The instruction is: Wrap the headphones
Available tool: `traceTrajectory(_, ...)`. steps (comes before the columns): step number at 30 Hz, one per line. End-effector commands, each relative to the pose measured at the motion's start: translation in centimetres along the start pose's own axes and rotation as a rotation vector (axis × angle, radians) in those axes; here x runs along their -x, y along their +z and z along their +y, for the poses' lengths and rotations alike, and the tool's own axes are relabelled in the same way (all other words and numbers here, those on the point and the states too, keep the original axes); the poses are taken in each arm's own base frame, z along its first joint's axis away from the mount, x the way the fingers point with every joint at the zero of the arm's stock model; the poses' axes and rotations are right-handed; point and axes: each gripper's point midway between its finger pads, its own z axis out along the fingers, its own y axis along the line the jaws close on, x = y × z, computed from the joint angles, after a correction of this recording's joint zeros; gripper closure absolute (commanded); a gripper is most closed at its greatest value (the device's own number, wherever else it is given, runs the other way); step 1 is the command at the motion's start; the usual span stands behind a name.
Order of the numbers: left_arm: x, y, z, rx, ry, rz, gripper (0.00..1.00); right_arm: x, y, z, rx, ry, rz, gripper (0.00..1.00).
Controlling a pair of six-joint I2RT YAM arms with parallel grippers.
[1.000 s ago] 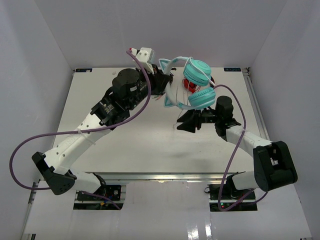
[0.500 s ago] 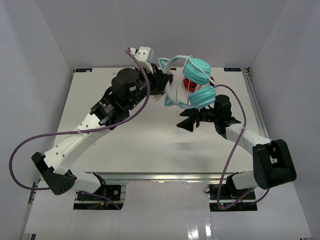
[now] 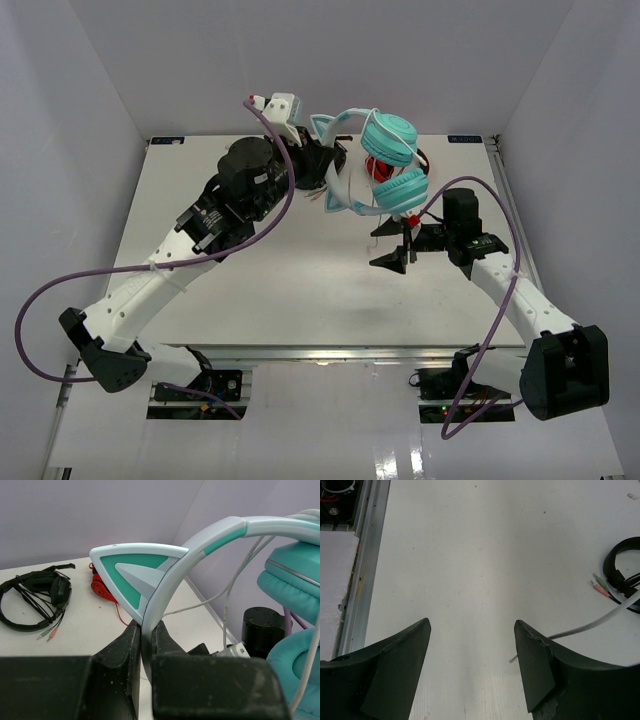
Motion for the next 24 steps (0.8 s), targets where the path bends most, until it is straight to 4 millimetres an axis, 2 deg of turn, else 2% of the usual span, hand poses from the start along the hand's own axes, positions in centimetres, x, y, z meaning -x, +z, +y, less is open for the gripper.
traceTrajectory(1, 4.7, -2.4, -0.9, -0.033, -0.062, -0.131, 1.00, -0.1, -0.5, 0.2, -0.014, -0.028, 0.014, 0.26)
traceTrajectory(4, 4.9, -2.8, -1.0, -0.038, -0.067, -0.137, 1.00, -0.3, -0.6, -0.6, -0.052, -0.016, 0.034, 0.27)
traceTrajectory(14, 5.5, -3.3, -1.1, -0.046, -0.072, -0.150, 1.00, 1.5, -0.4, -3.6, -0.153, -0.011, -0.003, 0.27)
traceTrajectory(20, 5.5, -3.1, -1.3, -0.055, -0.074, -0.147, 1.00, -0.5, 2.2, -4.5, -0.103, 0.080, -0.044, 0.24)
traceTrajectory(24, 5.6, -3.1, -1.3, -0.053, -0.080, -0.154, 1.00, -1.2, 4.0, -3.8, -0.021, 0.151, -0.118, 0.23)
